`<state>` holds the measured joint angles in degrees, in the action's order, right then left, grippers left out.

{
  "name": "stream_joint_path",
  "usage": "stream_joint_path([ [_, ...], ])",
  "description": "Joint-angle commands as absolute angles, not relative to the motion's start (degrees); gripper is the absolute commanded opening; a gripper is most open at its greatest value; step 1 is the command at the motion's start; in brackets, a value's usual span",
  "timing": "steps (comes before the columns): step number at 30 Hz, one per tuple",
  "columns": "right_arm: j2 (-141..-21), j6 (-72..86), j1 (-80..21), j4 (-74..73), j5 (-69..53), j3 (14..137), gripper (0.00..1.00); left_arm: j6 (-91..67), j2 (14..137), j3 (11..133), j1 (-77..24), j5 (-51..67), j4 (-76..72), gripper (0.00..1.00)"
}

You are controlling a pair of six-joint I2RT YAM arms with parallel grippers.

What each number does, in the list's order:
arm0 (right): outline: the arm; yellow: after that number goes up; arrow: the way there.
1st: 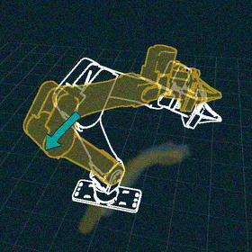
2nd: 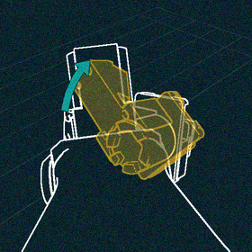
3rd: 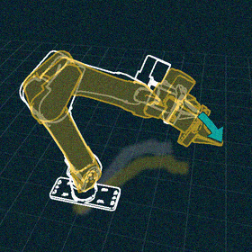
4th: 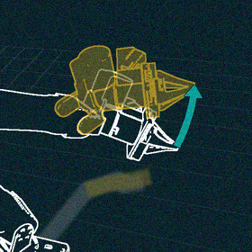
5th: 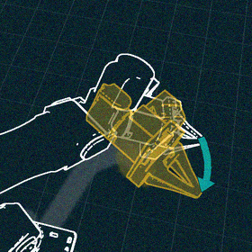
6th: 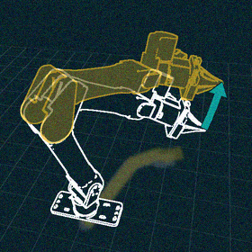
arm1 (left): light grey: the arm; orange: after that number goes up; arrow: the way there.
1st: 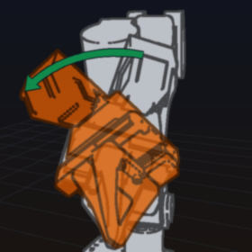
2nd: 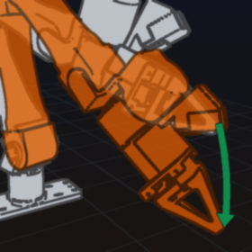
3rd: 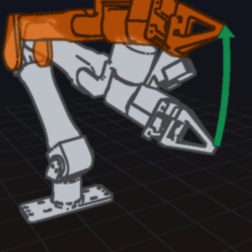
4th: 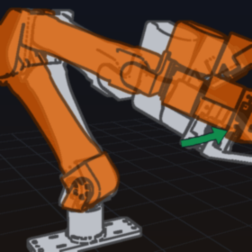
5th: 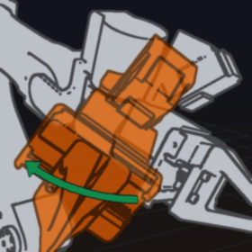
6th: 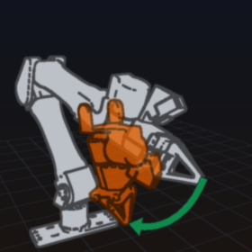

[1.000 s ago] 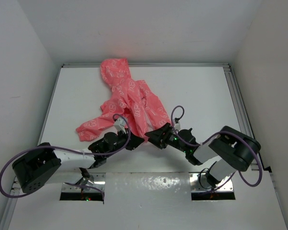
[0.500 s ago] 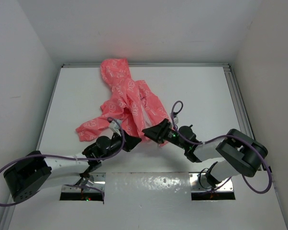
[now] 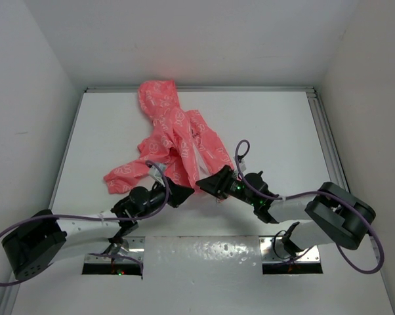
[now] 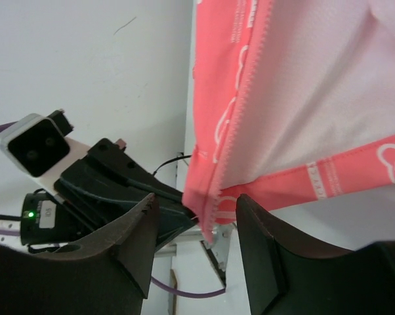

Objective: Zip up the jacket

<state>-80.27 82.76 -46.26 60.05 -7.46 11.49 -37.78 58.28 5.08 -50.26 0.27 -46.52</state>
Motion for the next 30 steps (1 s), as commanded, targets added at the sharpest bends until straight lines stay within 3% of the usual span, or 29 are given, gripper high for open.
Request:
stream_joint_path([
  [1, -78.66, 80.33, -46.67, 58.80, -5.10, 12.31, 0.50, -37.35, 56.60, 5.36, -50.01, 1.06, -49.04, 0.00],
  [4, -79.19, 80.42, -46.85, 60.20, -5.45, 12.48, 0.50, -37.53, 57.03, 5.10, -50.01, 2.19, -50.01, 0.00],
  [11, -80.95, 79.98, -47.20, 60.74, -7.82, 16.17, 0.25, -37.80, 58.54, 4.92, -50.01, 4.39, -51.69, 0.00],
  [16, -82.70, 81.21, -47.29, 62.83, -8.61, 16.70, 0.28, -37.71, 57.48, 4.92, -50.01, 4.66, -51.07, 0.00],
  [19, -83.40, 81.74, -47.29, 62.67, -9.05, 17.05, 0.22, -37.44, 57.48, 5.98, -50.01, 4.92, -49.39, 0.00],
  [22, -83.50, 82.09, -47.29, 62.67, -9.75, 17.05, 0.27, -38.32, 57.48, 4.92, -50.01, 4.13, -50.89, 0.00],
  [28, -83.23, 82.44, -47.29, 62.49, -10.20, 16.53, 0.27, -38.58, 57.57, 5.10, -50.01, 3.87, -51.24, 0.00],
  [30, -83.14, 82.79, -47.37, 63.10, -10.28, 16.43, 0.14, -38.15, 57.74, 5.89, -50.01, 4.22, -49.93, 0.00],
])
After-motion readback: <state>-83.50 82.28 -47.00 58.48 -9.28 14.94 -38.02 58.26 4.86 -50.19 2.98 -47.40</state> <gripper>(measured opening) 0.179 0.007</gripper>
